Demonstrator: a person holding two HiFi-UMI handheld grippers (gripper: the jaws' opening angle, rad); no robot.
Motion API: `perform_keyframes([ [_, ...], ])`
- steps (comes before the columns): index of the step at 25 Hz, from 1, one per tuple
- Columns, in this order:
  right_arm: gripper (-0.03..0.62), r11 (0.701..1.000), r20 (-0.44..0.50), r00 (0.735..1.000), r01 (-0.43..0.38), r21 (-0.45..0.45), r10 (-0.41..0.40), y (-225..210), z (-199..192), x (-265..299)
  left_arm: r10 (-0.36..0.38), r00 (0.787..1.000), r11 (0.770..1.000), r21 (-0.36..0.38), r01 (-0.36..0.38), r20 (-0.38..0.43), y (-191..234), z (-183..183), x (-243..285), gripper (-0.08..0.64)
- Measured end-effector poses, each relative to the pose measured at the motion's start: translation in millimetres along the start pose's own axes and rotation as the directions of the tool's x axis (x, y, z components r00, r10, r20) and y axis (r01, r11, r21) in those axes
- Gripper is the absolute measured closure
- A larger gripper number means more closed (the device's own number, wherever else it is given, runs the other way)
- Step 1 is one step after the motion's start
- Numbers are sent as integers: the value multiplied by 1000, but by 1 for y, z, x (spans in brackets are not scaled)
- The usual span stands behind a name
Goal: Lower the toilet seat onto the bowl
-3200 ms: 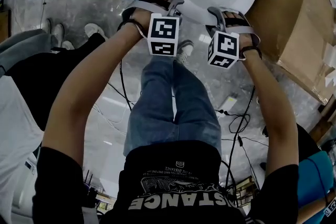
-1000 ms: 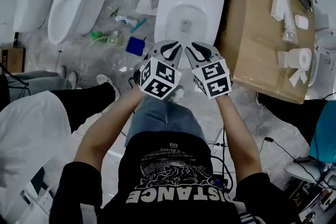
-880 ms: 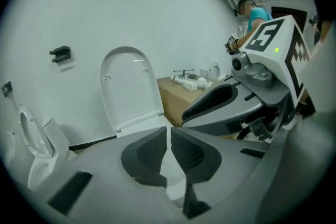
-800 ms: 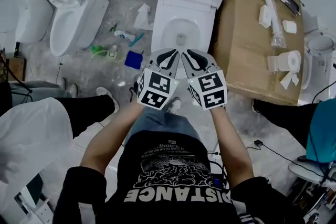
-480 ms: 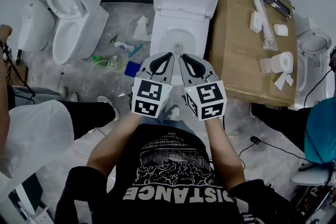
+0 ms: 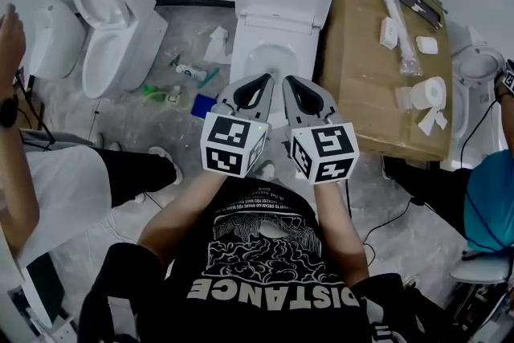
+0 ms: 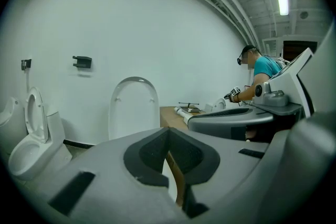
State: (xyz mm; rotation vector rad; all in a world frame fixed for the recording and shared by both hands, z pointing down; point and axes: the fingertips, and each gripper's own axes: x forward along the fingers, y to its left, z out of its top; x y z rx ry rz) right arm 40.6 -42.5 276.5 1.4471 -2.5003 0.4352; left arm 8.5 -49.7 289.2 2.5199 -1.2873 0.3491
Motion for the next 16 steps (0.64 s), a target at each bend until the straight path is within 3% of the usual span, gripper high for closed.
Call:
perform_keyframes([
  [16, 577, 1000, -23, 1000, -12, -23, 12, -5, -4, 4, -21, 1000, 1000, 23, 21, -18, -6, -2, 13, 549],
])
